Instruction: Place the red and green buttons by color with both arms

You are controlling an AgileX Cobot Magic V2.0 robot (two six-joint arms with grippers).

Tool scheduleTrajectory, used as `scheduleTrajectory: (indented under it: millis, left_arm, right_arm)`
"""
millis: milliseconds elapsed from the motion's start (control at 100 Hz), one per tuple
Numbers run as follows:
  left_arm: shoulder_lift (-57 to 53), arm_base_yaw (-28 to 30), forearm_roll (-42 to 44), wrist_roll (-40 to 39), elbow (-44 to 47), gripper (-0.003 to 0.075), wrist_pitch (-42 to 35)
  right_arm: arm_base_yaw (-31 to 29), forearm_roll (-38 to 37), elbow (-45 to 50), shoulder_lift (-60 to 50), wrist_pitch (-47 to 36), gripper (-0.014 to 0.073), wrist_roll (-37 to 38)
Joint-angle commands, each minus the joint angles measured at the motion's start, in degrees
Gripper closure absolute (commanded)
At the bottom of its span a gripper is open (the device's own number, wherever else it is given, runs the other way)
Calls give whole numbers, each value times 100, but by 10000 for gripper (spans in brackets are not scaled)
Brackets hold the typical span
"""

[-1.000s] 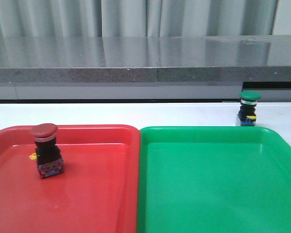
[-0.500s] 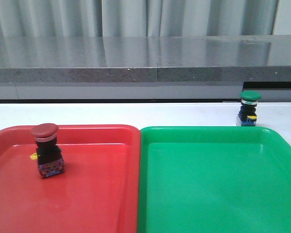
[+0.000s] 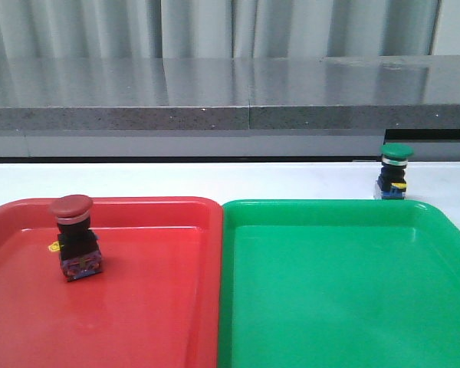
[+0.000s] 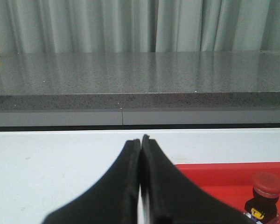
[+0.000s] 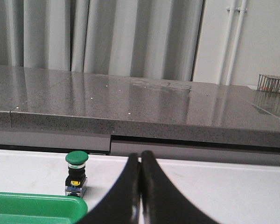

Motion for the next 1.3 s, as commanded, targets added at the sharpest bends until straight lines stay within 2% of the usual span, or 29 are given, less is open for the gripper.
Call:
scheduleTrajectory:
  millis: [0, 130, 300, 460, 670, 880, 1100, 1200, 1290]
  left_arm:
    - [-192, 7, -58, 9, 71, 741, -505]
    - [-192, 7, -58, 9, 71, 741, -505]
    - [-192, 7, -58, 9, 71, 741, -505]
    - [-192, 7, -58, 9, 71, 741, -505]
    - [-192, 7, -58, 9, 71, 741, -505]
    - [-192, 7, -58, 9, 71, 741, -505]
    - [-192, 7, -58, 9, 71, 741, -505]
    - [-192, 7, -58, 9, 71, 741, -505]
    - [-192, 7, -58, 9, 71, 741, -505]
  right_arm:
    - [-38, 12, -146, -101, -440, 657, -22]
    - [-38, 12, -506, 13, -141, 657, -22]
    - [-38, 12, -1479, 629, 586, 657, -22]
    - [-38, 6, -2570, 1608, 1163, 657, -22]
    - [-38, 6, -3618, 3147, 1149, 657, -22]
    - [-38, 152, -4277, 4546, 1360, 657, -22]
    - [140, 499, -5139, 5817, 2466, 653, -22]
    - [398, 499, -5564, 6399, 2989, 587, -22]
    - [644, 499, -5901, 6861, 3312, 444, -22]
